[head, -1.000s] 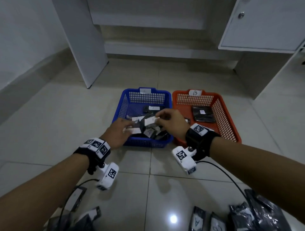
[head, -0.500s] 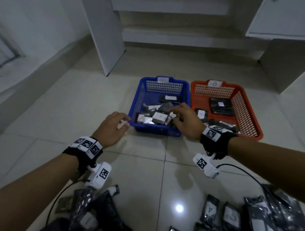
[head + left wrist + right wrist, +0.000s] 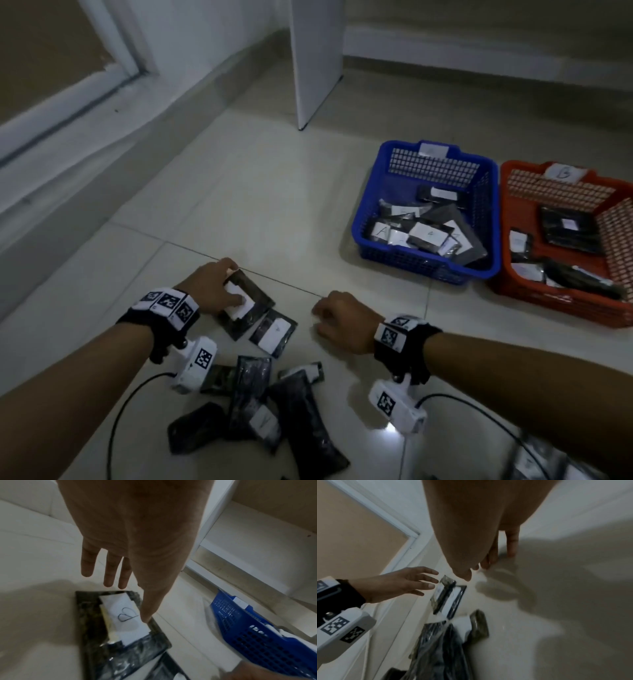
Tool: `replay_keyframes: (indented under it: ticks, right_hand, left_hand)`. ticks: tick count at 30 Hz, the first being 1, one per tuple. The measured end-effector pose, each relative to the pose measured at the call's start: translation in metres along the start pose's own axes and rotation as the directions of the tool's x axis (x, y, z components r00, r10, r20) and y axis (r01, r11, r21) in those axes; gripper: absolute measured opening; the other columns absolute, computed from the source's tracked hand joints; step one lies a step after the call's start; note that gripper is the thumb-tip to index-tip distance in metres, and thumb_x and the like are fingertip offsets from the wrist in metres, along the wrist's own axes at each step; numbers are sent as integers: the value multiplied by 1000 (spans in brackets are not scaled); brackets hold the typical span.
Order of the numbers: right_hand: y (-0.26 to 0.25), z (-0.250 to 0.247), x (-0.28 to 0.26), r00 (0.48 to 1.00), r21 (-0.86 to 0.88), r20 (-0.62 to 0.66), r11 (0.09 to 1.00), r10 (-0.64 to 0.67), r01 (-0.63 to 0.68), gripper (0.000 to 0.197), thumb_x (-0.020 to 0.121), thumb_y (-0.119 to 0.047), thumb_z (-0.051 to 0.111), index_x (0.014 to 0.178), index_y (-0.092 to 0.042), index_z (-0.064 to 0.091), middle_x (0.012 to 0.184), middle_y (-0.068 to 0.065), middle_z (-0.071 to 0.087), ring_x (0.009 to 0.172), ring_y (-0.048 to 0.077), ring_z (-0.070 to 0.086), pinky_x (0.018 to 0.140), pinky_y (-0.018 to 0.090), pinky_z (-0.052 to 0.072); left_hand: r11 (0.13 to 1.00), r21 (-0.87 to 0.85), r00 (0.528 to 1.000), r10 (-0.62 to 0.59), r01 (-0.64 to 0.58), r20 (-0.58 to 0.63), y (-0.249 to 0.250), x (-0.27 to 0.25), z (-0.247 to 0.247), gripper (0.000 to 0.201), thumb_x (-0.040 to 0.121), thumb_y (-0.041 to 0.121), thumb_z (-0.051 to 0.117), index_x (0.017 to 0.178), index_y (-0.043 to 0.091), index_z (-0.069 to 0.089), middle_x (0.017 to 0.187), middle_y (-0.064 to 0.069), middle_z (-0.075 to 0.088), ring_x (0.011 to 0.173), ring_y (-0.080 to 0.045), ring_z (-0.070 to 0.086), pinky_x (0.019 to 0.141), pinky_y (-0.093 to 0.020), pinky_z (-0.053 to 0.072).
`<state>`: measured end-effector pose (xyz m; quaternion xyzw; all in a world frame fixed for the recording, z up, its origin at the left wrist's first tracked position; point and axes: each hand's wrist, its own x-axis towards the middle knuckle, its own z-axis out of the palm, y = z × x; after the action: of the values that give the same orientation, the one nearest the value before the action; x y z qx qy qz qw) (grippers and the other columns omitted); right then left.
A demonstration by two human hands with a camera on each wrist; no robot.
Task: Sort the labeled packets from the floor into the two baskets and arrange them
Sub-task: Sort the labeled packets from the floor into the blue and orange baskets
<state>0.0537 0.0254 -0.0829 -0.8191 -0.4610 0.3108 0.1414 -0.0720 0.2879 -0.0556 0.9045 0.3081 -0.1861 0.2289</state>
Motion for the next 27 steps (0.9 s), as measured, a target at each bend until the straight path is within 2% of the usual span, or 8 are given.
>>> replay_keyframes:
  ticks: [4,8,11,14,17,22,25,27]
  right_hand:
    - [-17,37,14,987,-99,-160,995,14,-30,57,87,-63,59,131,-26,54,126,1,46,117,24,42,94,40,36]
    - [-36,52,24,981,-144,-185,989,-51,24,71,73,-72,65,127,-27,53,122,0,39,112,22,37,93,41,37]
    - [-46,53,32,989,-33,-147,999,14,-19,67,69,-61,76,121,-28,50,118,-2,42,109,19,37,90,40,37]
    - [-49,36,40,996,217,-77,975,52,-34,45,75,-38,78,106,-29,46,102,-5,60,94,20,56,82,39,43]
    - [-39,18,41,997,419,-57,908,48,-20,31,79,-20,79,97,-24,54,92,1,68,83,24,65,77,41,55]
    - [-10,-11,21,986,620,-112,784,121,-26,20,78,-13,84,87,-18,66,98,13,74,88,29,70,84,48,58]
    - [5,-26,2,976,752,-100,657,191,-51,20,80,-8,82,83,-13,62,82,21,60,76,25,59,66,34,56]
    - [13,-34,-9,966,814,-100,578,239,-59,22,84,-5,78,78,-13,58,73,12,56,69,16,55,55,20,45]
  left_hand:
    - [1000,-4,1000,-30,30,-2,-18,3,19,104,53,61,85,139,21,40,129,-12,50,114,-30,53,94,-44,50]
    - [999,-22,997,-48,47,-52,-15,-1,18,103,56,51,92,140,18,43,128,-11,41,113,-31,54,97,-42,49]
    - [996,-93,993,1,-12,-120,-14,-2,13,88,56,39,95,131,21,53,117,-6,41,105,-29,57,90,-35,48]
    - [977,-175,981,95,-125,-171,-15,-3,8,80,60,29,95,129,19,57,111,-7,59,101,-25,60,78,-30,47]
    - [924,-361,976,52,-128,-211,-5,-10,0,67,62,20,95,118,25,57,97,2,66,83,-12,64,66,-20,46]
    - [840,-486,953,108,-239,-282,21,-16,-9,38,70,17,90,99,21,65,90,2,71,86,-12,67,71,-24,52]
    - [789,-555,944,93,-264,-317,37,-15,-8,47,74,13,86,108,26,57,91,-4,71,78,-15,66,67,-25,50]
    - [720,-643,952,81,-262,-296,50,-19,-12,54,77,10,83,116,25,49,99,-6,71,79,-18,69,66,-29,57]
